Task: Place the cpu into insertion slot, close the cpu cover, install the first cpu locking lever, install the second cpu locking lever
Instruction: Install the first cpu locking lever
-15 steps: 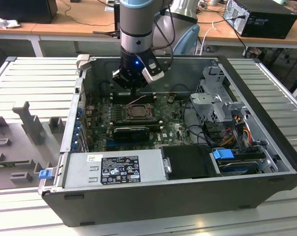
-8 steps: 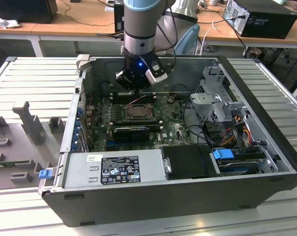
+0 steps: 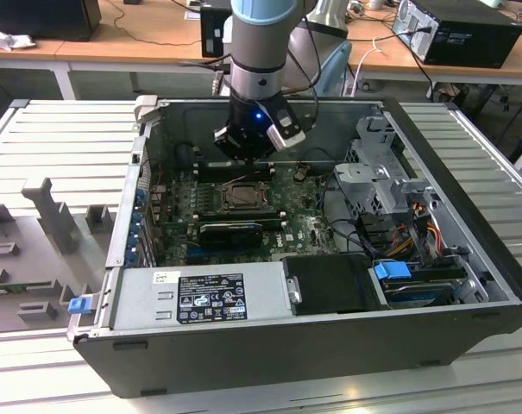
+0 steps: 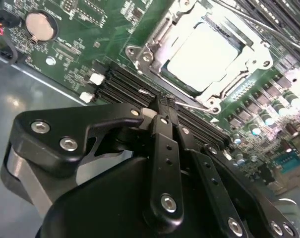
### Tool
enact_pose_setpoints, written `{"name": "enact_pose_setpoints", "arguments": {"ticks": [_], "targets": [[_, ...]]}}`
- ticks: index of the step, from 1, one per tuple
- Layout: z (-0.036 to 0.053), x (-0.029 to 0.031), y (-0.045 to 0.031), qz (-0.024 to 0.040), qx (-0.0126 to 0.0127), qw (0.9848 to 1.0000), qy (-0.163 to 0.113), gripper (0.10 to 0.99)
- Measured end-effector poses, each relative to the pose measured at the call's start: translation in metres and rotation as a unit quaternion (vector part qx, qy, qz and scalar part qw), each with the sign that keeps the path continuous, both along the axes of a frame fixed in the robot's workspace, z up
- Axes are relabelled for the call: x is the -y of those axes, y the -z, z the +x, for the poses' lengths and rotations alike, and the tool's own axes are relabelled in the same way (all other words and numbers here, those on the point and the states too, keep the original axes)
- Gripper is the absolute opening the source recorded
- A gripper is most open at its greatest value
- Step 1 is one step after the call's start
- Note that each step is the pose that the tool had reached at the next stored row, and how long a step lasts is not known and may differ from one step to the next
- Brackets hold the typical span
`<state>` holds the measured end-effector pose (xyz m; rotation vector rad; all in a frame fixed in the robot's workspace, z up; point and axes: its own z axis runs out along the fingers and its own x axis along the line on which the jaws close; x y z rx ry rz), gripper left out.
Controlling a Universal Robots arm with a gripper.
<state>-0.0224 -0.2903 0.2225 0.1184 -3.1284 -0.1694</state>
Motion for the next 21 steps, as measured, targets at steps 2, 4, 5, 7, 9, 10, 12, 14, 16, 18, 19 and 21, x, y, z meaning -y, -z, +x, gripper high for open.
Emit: {"name": "enact_pose_setpoints", "arguments": {"ticks": [2,4,5,7,9,10,12,14,16,18,19,21], "targets": [[0.0019,-0.0002,0.0008,0.0000,0.0000,1.0000,0.000,0.106],[0.0032,-0.0004,0.0016,0.0001,0.0000,1.0000,0.000,0.106],[0.0032,-0.0005,0.0019,0.0001,0.0000,1.0000,0.000,0.106],[0.0033,-0.0006,0.0028,0.0000,0.0000,1.0000,0.000,0.106],[0.0034,-0.0009,0.0050,0.0000,0.0000,1.0000,-0.001,0.106],[0.0036,-0.0011,0.0058,0.0000,0.0000,1.0000,-0.001,0.106],[0.0039,-0.0012,0.0071,0.0001,0.0000,1.0000,-0.001,0.106],[0.0048,-0.0012,0.0081,0.0001,0.0000,1.0000,-0.002,0.106],[0.0059,-0.0012,0.0095,0.0000,0.0000,1.0000,-0.002,0.106],[0.0063,-0.0012,0.0115,0.0000,0.0000,1.0000,-0.002,0.106],[0.0063,-0.0012,0.0124,0.0000,0.0000,1.0000,-0.002,0.106],[0.0071,-0.0012,0.0156,0.0000,0.0000,1.0000,-0.002,0.106]]}}
